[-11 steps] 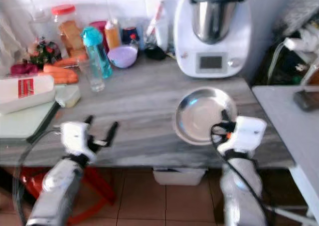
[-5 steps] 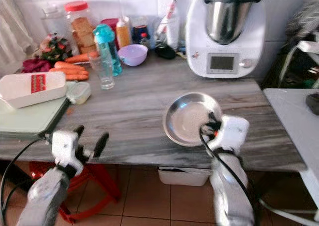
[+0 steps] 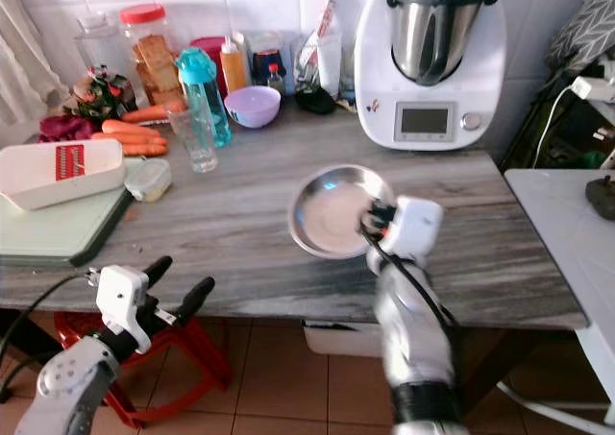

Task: Setting the table

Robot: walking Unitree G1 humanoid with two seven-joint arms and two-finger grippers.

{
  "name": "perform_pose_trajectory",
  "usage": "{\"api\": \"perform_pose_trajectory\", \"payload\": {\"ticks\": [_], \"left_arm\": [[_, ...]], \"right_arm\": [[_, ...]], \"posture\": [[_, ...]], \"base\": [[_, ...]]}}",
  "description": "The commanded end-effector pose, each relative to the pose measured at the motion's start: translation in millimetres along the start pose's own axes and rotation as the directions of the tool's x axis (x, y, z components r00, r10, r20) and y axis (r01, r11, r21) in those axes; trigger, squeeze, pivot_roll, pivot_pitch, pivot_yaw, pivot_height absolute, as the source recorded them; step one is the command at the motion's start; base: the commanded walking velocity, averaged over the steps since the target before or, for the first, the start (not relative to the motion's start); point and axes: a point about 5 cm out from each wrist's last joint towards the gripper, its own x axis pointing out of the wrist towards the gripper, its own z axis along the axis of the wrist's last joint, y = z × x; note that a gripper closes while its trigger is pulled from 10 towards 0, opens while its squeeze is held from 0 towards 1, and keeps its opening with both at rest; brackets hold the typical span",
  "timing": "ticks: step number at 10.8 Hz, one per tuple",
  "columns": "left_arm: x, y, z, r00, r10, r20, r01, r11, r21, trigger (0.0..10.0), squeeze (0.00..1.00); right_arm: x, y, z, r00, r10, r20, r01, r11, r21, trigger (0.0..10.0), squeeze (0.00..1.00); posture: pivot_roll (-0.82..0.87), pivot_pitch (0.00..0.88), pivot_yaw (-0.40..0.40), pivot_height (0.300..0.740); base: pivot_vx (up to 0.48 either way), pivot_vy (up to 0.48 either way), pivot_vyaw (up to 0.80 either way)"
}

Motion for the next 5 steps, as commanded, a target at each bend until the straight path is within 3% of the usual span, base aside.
{"api": "perform_pose_trajectory", "payload": {"ticks": [1, 5], "left_arm": [[0.0, 4.3, 5, 1.000, -0.003, 0.012, 0.003, 1.000, 0.004, 10.0, 0.00], [-1.1, -3.0, 5, 0.999, -0.035, 0.020, 0.035, 0.999, -0.004, 10.0, 0.00]], "right_arm": [[6.5, 5.8, 3, 1.000, -0.003, 0.018, 0.003, 1.000, 0.017, 10.0, 0.00], [18.6, 18.5, -9, 0.998, 0.011, -0.059, -0.006, 0.996, 0.088, 10.0, 0.00]], "posture": [[0.05, 0.000, 0.064, 0.740], [0.07, 0.000, 0.060, 0.740]], "base": [[0.000, 0.000, 0.00], [0.000, 0.000, 0.00]]}}
